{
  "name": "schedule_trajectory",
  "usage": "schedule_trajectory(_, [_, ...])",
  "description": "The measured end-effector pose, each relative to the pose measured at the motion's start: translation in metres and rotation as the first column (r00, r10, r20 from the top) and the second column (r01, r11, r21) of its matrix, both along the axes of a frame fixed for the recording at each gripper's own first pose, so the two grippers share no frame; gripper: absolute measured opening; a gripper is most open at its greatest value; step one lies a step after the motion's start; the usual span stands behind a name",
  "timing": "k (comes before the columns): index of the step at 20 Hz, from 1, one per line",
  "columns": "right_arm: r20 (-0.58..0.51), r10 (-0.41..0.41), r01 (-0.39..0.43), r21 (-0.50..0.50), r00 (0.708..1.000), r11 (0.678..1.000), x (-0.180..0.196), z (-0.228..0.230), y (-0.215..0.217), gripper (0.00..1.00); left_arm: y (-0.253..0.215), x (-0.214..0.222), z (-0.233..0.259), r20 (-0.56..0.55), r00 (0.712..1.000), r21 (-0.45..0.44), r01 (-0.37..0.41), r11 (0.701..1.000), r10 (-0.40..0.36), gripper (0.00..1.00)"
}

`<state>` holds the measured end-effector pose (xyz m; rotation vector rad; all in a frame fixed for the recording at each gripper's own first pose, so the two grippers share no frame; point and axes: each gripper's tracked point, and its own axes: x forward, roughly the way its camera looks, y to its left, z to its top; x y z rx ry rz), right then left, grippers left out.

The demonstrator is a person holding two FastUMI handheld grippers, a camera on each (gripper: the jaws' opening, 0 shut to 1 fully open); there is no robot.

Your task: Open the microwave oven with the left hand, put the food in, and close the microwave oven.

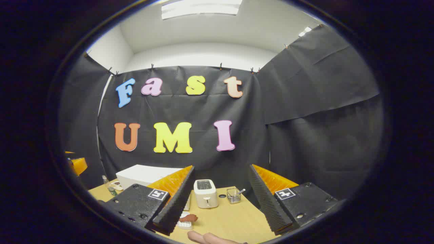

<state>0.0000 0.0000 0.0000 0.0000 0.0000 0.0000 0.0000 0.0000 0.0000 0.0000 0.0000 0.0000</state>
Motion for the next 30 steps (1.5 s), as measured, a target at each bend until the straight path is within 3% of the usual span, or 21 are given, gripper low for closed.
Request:
schedule_trajectory(1, [0.008,-0.01,0.01,-0.008,1.0,1.0,0.0,0.002,-0.004,1.0,-0.002,0.0,-0.001,0.001,1.0,0.006,0.002,1.0,-0.002,1.0])
schedule_trajectory(2, [0.011,-0.013,0.013,-0.008,1.0,1.0,-0.001,0.001,-0.005,0.99,-0.004,0.0,-0.002,-0.001,1.0,0.012,0.003,1.0,-0.003,0.93])
schedule_trajectory(10, [-0.003,-0.007,0.007,0.006,1.0,1.0,0.005,-0.008,-0.011,0.99,-0.022,0.004,-0.015,-0.031,0.999,0.063,0.027,0.998,-0.025,0.93])
schedule_trajectory(17, [-0.027,-0.008,0.008,0.014,1.0,1.0,0.014,-0.023,-0.016,0.99,-0.033,0.018,-0.028,-0.053,0.998,0.056,0.032,0.998,-0.029,0.96])
schedule_trajectory(18, [-0.032,-0.005,0.006,0.014,0.999,1.0,0.015,-0.026,-0.016,0.99,-0.037,0.023,-0.03,-0.053,0.998,0.044,0.036,0.998,-0.033,0.87])
schedule_trajectory(19, [-0.035,-0.002,0.003,0.013,0.999,1.0,0.017,-0.027,-0.016,0.99,-0.039,0.027,-0.033,-0.055,0.998,0.032,0.037,0.999,-0.035,0.96])
schedule_trajectory(21, [-0.038,-0.001,0.002,0.008,0.999,1.0,0.019,-0.029,-0.019,0.99,-0.041,0.039,-0.033,-0.047,0.998,0.027,0.034,0.999,-0.033,0.96])
schedule_trajectory(22, [-0.037,0.0,0.0,0.004,0.999,1.0,0.021,-0.029,-0.019,0.91,-0.041,0.045,-0.032,-0.035,0.999,0.028,0.027,0.999,-0.026,0.96])
schedule_trajectory(23, [-0.034,-0.001,0.001,0.001,0.999,1.0,0.022,-0.028,-0.02,0.99,-0.04,0.053,-0.03,-0.022,1.0,0.031,0.018,0.999,-0.017,0.96])
schedule_trajectory(26, [-0.033,0.001,-0.001,-0.007,0.999,1.0,0.025,-0.029,-0.02,1.0,-0.051,0.085,-0.039,-0.018,0.999,0.005,0.027,1.0,-0.027,0.96])
schedule_trajectory(27, [-0.033,0.008,-0.008,-0.009,0.999,1.0,0.025,-0.028,-0.019,0.91,-0.056,0.098,-0.046,-0.032,0.999,-0.005,0.039,0.999,-0.039,0.96])
schedule_trajectory(28, [-0.029,0.012,-0.013,-0.013,0.999,1.0,0.026,-0.028,-0.018,1.0,-0.06,0.11,-0.056,-0.053,0.998,-0.01,0.043,0.999,-0.043,0.96])
schedule_trajectory(30, [-0.015,0.013,-0.013,-0.022,1.0,1.0,0.027,-0.025,-0.019,1.0,-0.063,0.134,-0.074,-0.08,0.996,-0.006,0.039,0.999,-0.039,0.96])
